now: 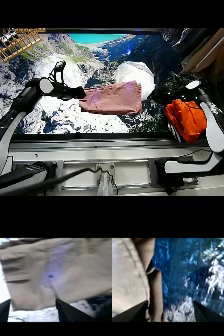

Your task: Fold the clothes and pants, and hang the long-sleeved shirts on hangers.

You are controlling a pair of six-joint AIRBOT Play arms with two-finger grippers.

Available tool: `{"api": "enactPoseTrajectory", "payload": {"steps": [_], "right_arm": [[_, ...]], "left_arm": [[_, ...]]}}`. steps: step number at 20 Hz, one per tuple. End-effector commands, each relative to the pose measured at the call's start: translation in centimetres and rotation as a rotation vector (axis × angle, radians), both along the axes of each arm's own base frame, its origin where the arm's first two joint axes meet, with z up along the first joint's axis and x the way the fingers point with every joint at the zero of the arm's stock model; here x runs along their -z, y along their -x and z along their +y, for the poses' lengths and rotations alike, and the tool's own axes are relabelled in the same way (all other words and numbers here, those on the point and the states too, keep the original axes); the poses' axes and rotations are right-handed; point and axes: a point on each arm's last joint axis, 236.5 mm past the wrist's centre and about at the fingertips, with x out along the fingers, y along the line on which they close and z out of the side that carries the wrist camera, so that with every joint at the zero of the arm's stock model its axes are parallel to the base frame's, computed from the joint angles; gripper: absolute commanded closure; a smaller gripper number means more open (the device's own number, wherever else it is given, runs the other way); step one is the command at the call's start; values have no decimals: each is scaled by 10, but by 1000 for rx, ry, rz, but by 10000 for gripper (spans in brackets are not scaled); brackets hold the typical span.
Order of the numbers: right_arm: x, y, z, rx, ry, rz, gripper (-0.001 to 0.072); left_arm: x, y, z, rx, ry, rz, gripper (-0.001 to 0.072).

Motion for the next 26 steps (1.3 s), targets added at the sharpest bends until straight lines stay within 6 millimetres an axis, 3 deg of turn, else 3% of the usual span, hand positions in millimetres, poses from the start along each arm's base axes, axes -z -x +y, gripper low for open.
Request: {"api": "enactPoseTrajectory", "payload": {"steps": [1, 7, 10, 17, 18, 20, 22, 23, 26], "right_arm": [[16, -12, 2, 1, -85, 10, 67], [19, -33, 15, 18, -206, 41, 67], [26, -32, 25, 14, -223, 63, 68], [27, -16, 94, -129, -234, 102, 81], [27, -15, 103, -144, -227, 99, 115], [30, -17, 114, -140, -210, 94, 311], [31, -22, 116, -119, -200, 90, 591], [30, -22, 115, -113, -198, 90, 685], [19, -26, 89, -66, -150, 81, 692]], "left_arm": [[-12, 3, -17, 5, 90, 4, 92], [-13, 4, -20, 4, 100, 7, 104], [-13, 6, -23, 13, 102, 8, 103], [-14, 9, -29, 24, 107, 10, 103], [-14, 9, -29, 24, 107, 10, 103], [-14, 9, -29, 22, 108, 12, 103], [-13, 9, -29, 22, 108, 12, 103], [-13, 9, -29, 22, 108, 12, 103], [-13, 9, -29, 23, 108, 13, 103]]}}
